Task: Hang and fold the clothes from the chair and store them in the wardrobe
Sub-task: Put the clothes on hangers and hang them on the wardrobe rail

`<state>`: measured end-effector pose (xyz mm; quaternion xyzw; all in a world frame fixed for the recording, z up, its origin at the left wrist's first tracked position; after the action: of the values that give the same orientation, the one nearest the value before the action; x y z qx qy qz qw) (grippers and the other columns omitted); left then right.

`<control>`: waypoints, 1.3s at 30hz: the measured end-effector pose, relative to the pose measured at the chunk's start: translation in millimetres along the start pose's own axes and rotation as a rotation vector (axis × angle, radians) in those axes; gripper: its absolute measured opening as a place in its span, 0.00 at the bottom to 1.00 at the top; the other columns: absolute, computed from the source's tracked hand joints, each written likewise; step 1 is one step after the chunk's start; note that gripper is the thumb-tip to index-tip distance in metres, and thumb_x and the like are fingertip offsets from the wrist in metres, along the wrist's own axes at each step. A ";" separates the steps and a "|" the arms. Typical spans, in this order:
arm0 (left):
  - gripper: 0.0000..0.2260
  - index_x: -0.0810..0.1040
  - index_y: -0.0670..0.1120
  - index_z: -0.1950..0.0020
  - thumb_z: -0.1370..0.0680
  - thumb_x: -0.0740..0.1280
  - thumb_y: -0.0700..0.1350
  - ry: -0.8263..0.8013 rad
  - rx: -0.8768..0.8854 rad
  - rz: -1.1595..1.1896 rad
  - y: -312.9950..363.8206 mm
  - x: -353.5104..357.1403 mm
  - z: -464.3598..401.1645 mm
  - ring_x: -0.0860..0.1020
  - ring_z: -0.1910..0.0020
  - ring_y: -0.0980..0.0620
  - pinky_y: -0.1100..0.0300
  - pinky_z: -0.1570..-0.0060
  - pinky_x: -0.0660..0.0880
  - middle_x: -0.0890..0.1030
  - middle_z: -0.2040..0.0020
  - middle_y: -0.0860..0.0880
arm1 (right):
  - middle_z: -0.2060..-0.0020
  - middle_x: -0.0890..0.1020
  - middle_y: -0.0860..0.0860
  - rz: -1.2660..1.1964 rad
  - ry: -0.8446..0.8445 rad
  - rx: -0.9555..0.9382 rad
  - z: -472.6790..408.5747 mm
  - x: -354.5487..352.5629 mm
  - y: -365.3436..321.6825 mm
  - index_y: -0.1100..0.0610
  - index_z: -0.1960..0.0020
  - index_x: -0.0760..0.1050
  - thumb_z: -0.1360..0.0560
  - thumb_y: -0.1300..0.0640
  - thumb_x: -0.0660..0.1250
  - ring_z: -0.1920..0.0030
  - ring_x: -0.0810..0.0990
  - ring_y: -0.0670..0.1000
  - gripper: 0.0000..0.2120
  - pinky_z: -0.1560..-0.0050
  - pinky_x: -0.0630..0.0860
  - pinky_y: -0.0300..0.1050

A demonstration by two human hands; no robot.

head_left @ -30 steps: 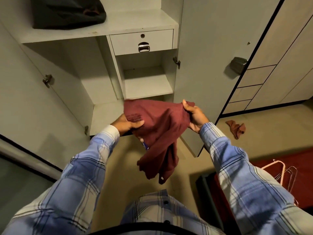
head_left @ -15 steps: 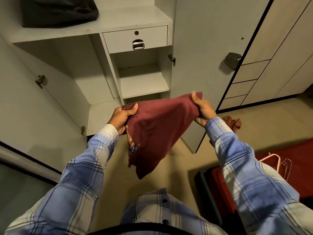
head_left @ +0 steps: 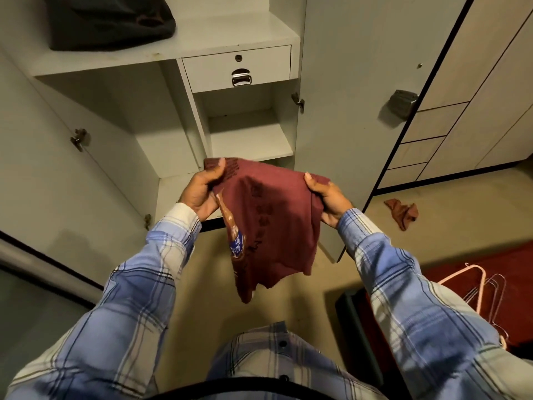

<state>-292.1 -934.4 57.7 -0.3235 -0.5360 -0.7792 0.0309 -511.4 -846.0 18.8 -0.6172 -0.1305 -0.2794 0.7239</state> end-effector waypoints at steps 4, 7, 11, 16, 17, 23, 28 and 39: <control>0.11 0.82 0.42 0.49 0.31 0.74 0.36 -0.122 -0.101 -0.398 -28.5 -0.1 10.7 0.84 0.58 0.51 0.56 0.56 0.82 0.86 0.56 0.47 | 0.56 0.83 0.59 -0.077 0.071 0.000 -5.7 0.3 -1.4 0.67 0.46 0.76 0.21 0.59 0.64 0.58 0.84 0.51 0.11 0.49 0.82 0.45; 0.06 0.82 0.40 0.50 0.25 0.69 0.34 0.024 -0.136 -0.474 -47.7 -14.6 8.9 0.84 0.59 0.48 0.52 0.52 0.82 0.86 0.57 0.45 | 0.63 0.81 0.56 -0.015 0.164 0.019 -7.8 -13.6 1.3 0.64 0.56 0.76 0.22 0.60 0.67 0.63 0.83 0.51 0.07 0.57 0.82 0.44; 0.05 0.82 0.41 0.50 0.25 0.71 0.37 0.226 -0.037 -0.356 -37.5 -23.2 2.8 0.84 0.57 0.48 0.52 0.51 0.82 0.85 0.56 0.44 | 0.60 0.81 0.57 0.244 0.212 0.052 -6.3 -33.0 -0.8 0.63 0.56 0.77 0.23 0.57 0.70 0.60 0.81 0.53 0.08 0.56 0.82 0.48; 0.05 0.83 0.40 0.52 0.26 0.74 0.39 0.290 -0.009 -0.367 -29.0 -21.5 3.8 0.84 0.56 0.44 0.50 0.51 0.82 0.85 0.55 0.40 | 0.60 0.82 0.57 0.325 0.203 0.071 -0.5 -36.7 -10.0 0.62 0.53 0.78 0.27 0.54 0.73 0.59 0.81 0.56 0.11 0.58 0.82 0.49; 0.05 0.82 0.39 0.51 0.26 0.73 0.39 0.282 -0.014 -0.345 -28.5 -19.7 4.0 0.84 0.57 0.45 0.50 0.52 0.82 0.85 0.55 0.41 | 0.58 0.83 0.57 0.195 0.189 0.019 -0.7 -35.0 -14.7 0.61 0.52 0.78 0.28 0.52 0.72 0.58 0.82 0.55 0.12 0.53 0.82 0.51; 0.08 0.79 0.34 0.47 0.23 0.69 0.38 0.262 0.000 -0.129 -19.1 -7.8 -0.8 0.84 0.62 0.48 0.54 0.60 0.82 0.84 0.57 0.41 | 0.53 0.85 0.53 0.378 -0.021 0.120 2.9 -13.4 12.1 0.57 0.49 0.80 0.34 0.56 0.77 0.51 0.83 0.54 0.15 0.48 0.81 0.46; 0.14 0.77 0.34 0.41 0.24 0.71 0.39 0.283 -0.038 -0.161 -13.2 -22.7 -1.2 0.84 0.62 0.47 0.54 0.61 0.82 0.83 0.53 0.38 | 0.60 0.83 0.54 0.147 0.040 0.016 0.5 -10.5 10.2 0.60 0.55 0.80 0.30 0.57 0.73 0.58 0.81 0.51 0.07 0.55 0.80 0.43; 0.07 0.81 0.39 0.51 0.28 0.70 0.31 0.145 -0.055 -0.463 -28.5 -27.8 6.7 0.83 0.62 0.49 0.57 0.58 0.82 0.86 0.61 0.46 | 0.64 0.84 0.53 0.012 0.227 -0.044 -9.8 -17.1 0.0 0.64 0.55 0.78 0.23 0.63 0.68 0.64 0.83 0.48 0.04 0.60 0.81 0.40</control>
<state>-278.3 -924.9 21.0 -0.1362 -0.5707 -0.8010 -0.1191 -526.7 -851.4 7.6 -0.5979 -0.0376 -0.3459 0.7221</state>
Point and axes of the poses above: each hand's wrist, its own z-axis away from the middle knuckle, its own x-axis out of the palm, y = z × x, the point moved 8 cm from there along -z, towards the middle knuckle
